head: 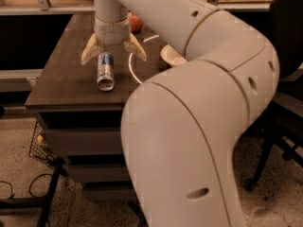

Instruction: Place redbull can upright

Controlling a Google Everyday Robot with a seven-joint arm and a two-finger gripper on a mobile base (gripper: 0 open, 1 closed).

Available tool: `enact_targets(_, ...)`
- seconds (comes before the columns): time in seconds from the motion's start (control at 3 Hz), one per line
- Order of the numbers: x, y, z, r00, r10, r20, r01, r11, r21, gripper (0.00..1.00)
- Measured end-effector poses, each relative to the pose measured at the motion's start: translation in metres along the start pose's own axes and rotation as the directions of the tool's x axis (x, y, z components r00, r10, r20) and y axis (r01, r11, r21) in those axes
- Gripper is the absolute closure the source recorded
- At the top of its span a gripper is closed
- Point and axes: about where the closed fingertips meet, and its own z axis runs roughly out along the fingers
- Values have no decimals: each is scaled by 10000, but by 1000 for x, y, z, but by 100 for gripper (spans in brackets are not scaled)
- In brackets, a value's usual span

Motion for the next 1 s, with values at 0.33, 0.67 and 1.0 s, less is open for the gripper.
enact_targets(0.33,2,6,6,9985,-417,364,428,9987,-288,0)
enact_targets(0.67,3,10,12,9962,-721,484,740,9964,-406,0)
enact_targets(1.0,0,12,21,9961,-831,306,843,9957,-392,0)
